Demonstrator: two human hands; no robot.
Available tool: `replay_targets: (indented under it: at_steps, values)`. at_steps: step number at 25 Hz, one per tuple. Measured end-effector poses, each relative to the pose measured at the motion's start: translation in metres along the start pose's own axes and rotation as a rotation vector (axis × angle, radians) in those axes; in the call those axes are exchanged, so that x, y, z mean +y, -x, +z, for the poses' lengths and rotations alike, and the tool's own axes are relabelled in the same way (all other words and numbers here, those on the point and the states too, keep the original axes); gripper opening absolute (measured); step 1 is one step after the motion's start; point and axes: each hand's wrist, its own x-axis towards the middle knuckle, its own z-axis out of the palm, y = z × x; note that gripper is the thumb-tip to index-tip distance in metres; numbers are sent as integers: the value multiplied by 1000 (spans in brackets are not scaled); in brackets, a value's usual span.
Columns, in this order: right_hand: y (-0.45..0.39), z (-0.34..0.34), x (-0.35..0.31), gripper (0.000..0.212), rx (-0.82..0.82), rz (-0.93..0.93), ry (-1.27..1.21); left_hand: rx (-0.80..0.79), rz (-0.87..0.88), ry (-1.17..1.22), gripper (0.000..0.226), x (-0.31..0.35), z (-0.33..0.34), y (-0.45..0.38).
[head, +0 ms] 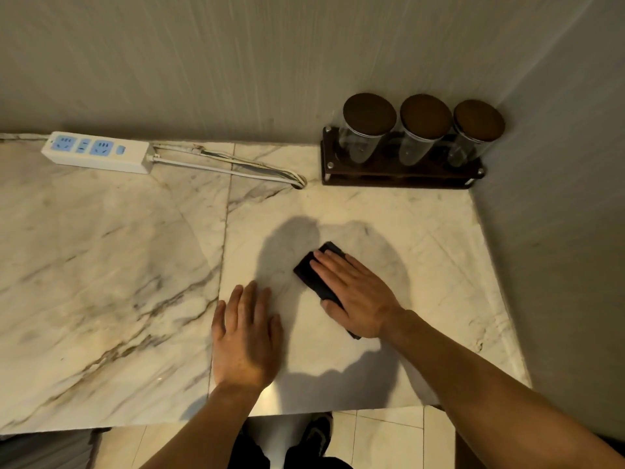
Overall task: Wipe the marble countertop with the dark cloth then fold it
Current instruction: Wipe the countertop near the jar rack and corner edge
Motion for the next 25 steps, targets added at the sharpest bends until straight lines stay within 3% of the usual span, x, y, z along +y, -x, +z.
replay_targets:
  at_steps: [15, 25]
  values:
    - [-67, -14, 34, 66, 129, 381, -69, 35, 30, 7, 48, -1, -1, 1]
    - [-84, -15, 20, 66, 278, 885, -221, 68, 44, -2, 47, -2, 0, 0]
